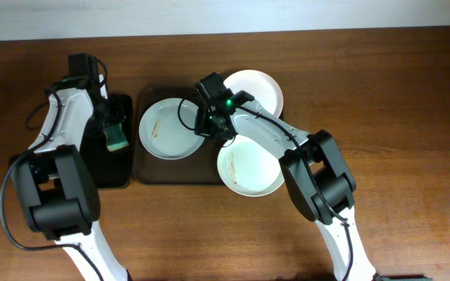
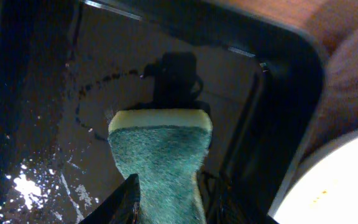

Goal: Clean dirty plates on tray and stack at the side
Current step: 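Lift the sponge with the left gripper and carry it over the plate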

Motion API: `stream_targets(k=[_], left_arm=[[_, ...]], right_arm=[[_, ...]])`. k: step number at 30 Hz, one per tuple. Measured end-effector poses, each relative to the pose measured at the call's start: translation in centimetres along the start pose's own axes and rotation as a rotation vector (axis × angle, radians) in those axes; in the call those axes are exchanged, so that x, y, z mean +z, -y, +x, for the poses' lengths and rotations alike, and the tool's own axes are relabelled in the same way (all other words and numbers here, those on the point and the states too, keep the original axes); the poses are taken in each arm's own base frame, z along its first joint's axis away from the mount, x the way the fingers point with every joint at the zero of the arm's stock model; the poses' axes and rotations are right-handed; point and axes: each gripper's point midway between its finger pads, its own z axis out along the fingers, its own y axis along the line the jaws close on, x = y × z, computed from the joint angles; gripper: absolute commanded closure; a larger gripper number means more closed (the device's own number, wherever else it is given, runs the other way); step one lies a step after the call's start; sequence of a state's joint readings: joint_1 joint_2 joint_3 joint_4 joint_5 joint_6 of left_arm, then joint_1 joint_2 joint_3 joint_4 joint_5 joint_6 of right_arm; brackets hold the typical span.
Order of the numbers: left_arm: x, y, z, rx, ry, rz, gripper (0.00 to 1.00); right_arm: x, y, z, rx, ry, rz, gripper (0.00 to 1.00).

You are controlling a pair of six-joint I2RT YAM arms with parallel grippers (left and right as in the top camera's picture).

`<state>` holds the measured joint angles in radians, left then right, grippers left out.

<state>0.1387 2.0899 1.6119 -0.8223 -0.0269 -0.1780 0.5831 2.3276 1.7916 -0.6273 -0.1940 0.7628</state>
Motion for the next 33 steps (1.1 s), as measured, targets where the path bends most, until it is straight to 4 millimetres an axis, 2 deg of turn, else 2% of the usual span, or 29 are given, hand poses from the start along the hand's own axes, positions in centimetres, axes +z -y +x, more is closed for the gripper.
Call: stream_targets(k=[3,6,7,11,15,16,21,24,29,33], left_arm=[[1.5,-0.3,0.7,-0.002,-0.034,-0.018,0.63],[1.6,-0.5,0.7,-0.002,-0.035,-0.027,0.63],[1.5,-0.6,0.6,-0.002,-0.033,-0.036,0.68],[1.6,-0.8,0.7,-0.005,-0.034,-0.045,0.7],[2.8,-1.2,1.4,-0.006,-0.067,-0.071,0.9],[3.0,-1.2,1.5,-0.005,-0.07,-0.072,0.99],[3.0,-1.3,1.6,-0.006,-0.078,-0.075,0.99],[1.7,-1.6,3.3,0.013,-0.181,-0.093,0.99],[-2.4,-0.4,-0.1,0.103,-0.135,-0.033,0.99],[-4.2,2.1,-0.6,0.196,-0.108,0.096,0.99]], right_arm=[[0.0,0.0,0.0,0.0,0.0,0.0,0.96],[0.0,0.0,0.0,0.0,0.0,0.0,0.96],[0.0,0.0,0.0,0.001,0.0,0.0,0.96],[0.0,0.0,0.0,0.0,0.0,0.0,0.96],[0.0,0.0,0.0,0.001,-0.001,0.001,0.96],[0.0,0.0,0.0,0.001,-0.001,0.001,0.96],[0.0,0.0,0.0,0.001,-0.002,0.002,0.96],[0.0,0.0,0.1,-0.006,-0.007,0.002,0.96],[-0.1,0.0,0.2,-0.01,-0.011,0.0,0.96],[-0.1,0.0,0.2,-0.01,-0.01,-0.001,0.96]])
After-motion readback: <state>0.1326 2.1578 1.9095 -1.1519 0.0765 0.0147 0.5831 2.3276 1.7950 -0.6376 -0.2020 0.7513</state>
